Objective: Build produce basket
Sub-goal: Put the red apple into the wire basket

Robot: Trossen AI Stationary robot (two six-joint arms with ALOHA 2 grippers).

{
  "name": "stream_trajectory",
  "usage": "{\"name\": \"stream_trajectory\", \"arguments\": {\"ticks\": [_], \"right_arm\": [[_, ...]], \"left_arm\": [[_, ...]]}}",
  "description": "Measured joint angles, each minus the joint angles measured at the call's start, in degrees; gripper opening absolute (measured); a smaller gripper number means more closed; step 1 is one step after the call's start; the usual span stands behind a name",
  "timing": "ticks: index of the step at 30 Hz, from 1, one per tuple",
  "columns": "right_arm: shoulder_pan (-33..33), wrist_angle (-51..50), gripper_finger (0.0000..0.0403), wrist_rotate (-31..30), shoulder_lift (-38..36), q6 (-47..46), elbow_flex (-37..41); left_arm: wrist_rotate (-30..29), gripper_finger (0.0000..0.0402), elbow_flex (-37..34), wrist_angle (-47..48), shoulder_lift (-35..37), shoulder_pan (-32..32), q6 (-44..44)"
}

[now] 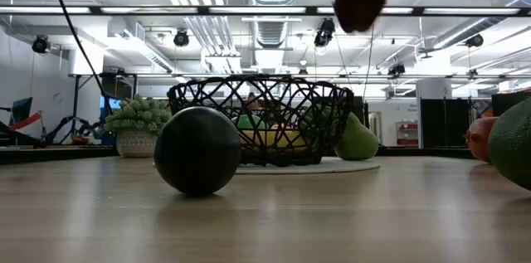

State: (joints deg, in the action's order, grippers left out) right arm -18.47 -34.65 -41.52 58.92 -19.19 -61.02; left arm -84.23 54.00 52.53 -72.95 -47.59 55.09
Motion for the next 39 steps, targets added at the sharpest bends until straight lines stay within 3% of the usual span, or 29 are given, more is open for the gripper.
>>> {"name": "stream_trajectory", "arguments": {"ticks": [5,12,22,29,39], "right_arm": [[2.3,12.3,0.0303,4.6,2.9,7.7,-1.6],[8.8,26.5,0.0303,17.4,12.0,15.0,-1.3],[16.6,30.4,0.0303,18.2,28.7,15.4,-6.7],[19.6,40.1,0.0303,28.5,37.5,15.2,-9.3],[22.8,41.0,0.0303,28.4,45.9,10.1,-13.7]], "left_arm": [[0.0,0.0187,0.0,0.0,0.0,0.0,0.0],[0.0,0.0187,0.1,-0.2,0.0,0.0,0.0],[0.0,0.0187,0.1,-0.1,0.0,0.0,-0.3],[0.0,0.0187,0.1,-0.1,0.0,0.0,-0.4],[0.0,0.0187,0.1,-0.1,0.0,0.0,-0.5]]}}
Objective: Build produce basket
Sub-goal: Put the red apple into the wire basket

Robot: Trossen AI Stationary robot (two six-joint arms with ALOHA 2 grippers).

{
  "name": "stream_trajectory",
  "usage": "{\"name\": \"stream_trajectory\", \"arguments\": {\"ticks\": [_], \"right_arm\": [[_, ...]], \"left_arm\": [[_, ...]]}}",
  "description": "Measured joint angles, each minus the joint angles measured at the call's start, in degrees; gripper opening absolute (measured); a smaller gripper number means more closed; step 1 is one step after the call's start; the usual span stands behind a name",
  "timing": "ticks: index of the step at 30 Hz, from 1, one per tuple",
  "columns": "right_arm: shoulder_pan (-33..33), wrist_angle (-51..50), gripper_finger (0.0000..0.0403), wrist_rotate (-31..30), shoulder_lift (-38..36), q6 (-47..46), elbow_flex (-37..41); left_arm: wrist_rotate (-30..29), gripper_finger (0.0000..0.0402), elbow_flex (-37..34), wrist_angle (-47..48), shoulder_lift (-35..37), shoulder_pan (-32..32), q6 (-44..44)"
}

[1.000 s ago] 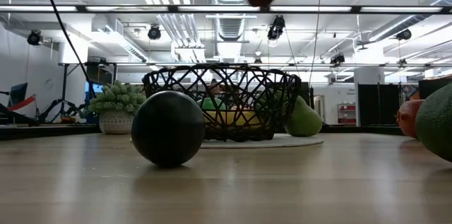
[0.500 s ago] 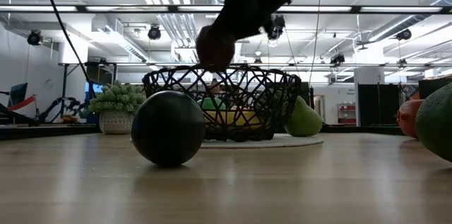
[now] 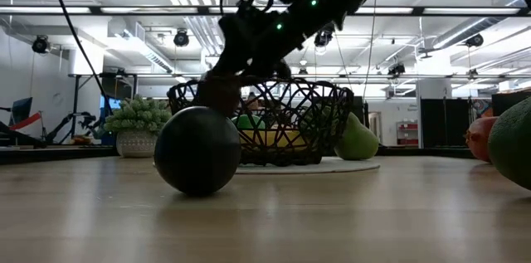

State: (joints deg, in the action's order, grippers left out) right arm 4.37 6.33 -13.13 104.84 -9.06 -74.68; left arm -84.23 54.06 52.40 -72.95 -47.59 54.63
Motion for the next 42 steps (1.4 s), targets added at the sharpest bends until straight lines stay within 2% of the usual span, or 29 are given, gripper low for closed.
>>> {"name": "stream_trajectory", "arguments": {"ticks": [14,26,42], "right_arm": [[0.2,-2.2,0.0305,0.1,2.2,-1.0,0.0],[0.4,-2.7,0.0344,-0.4,2.2,-3.6,0.0],[0.6,-3.4,0.0337,-3.5,1.4,-1.0,-0.5]], "left_arm": [[0.0,0.0187,0.0,0.0,0.0,0.0,0.0],[0.0,0.0187,0.0,0.0,0.0,0.0,0.0],[0.0,0.0187,0.2,-0.4,0.0,0.0,0.0]]}}
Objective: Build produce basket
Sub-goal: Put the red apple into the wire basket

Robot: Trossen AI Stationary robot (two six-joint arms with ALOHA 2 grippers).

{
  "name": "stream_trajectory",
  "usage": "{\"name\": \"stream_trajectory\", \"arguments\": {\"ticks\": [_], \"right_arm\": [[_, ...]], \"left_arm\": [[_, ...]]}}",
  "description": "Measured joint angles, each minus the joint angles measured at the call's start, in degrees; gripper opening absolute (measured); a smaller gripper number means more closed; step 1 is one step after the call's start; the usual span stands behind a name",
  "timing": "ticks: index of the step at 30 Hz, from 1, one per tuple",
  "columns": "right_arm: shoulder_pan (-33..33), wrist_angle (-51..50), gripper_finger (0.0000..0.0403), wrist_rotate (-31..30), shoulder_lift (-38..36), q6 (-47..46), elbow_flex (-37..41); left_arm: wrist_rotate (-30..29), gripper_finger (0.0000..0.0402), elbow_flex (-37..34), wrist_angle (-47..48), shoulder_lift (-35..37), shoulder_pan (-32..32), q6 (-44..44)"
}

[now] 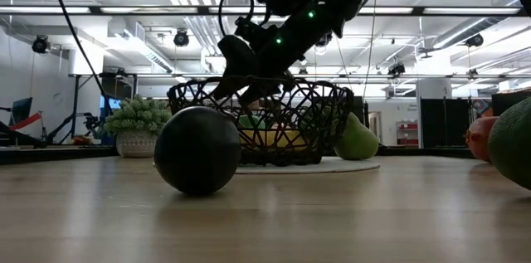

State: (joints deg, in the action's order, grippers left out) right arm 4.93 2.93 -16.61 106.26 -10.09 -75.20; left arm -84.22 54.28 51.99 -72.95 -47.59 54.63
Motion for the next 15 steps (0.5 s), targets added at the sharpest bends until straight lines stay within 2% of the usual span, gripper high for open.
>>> {"name": "stream_trajectory", "arguments": {"ticks": [4,7,11,15], "right_arm": [[0.0,0.0,0.0319,0.0,-0.5,3.3,-2.6],[0.0,-5.5,0.0291,0.1,-0.3,5.6,-6.5],[0.2,-14.4,0.0235,0.2,0.5,8.3,-12.3],[1.0,-17.7,0.0164,0.7,0.7,12.6,-15.2]], "left_arm": [[0.0,0.0187,0.0,0.0,0.0,0.0,0.0],[0.0,0.0187,0.0,0.0,0.0,0.0,0.0],[0.0,0.0187,-0.1,0.0,0.0,0.0,0.0],[0.0,0.0187,0.0,0.0,0.0,0.0,0.0]]}}
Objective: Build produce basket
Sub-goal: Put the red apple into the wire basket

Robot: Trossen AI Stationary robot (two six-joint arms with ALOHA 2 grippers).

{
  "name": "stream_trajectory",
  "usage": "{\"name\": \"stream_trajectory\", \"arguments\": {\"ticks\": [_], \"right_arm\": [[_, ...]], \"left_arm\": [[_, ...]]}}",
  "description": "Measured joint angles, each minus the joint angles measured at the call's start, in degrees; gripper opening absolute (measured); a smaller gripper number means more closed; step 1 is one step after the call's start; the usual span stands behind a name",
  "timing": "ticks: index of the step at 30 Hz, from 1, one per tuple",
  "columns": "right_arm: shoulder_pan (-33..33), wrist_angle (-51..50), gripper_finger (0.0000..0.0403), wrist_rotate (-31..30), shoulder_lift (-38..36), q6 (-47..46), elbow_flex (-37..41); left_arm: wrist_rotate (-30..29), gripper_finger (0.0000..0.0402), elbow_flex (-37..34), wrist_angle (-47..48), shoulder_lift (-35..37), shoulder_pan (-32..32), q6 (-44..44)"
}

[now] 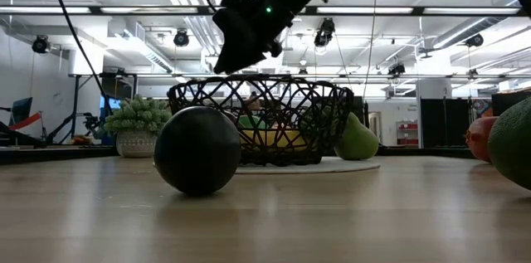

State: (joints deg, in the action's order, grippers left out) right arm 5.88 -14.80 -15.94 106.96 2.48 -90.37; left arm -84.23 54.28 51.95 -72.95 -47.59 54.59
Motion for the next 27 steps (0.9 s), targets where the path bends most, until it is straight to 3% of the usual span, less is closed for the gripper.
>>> {"name": "stream_trajectory", "arguments": {"ticks": [8,18,27], "right_arm": [[3.3,0.7,0.0019,10.2,0.8,-0.3,-0.3],[3.9,1.2,0.0009,13.4,7.0,-1.0,-0.7],[3.9,-5.0,0.0009,12.9,6.1,-0.4,-1.6]], "left_arm": [[0.0,0.0187,0.0,-0.1,0.0,0.0,-0.7],[0.0,0.0187,0.0,-0.5,0.0,0.0,-1.4],[0.0,0.0187,0.0,-0.5,0.0,0.0,-1.4]]}}
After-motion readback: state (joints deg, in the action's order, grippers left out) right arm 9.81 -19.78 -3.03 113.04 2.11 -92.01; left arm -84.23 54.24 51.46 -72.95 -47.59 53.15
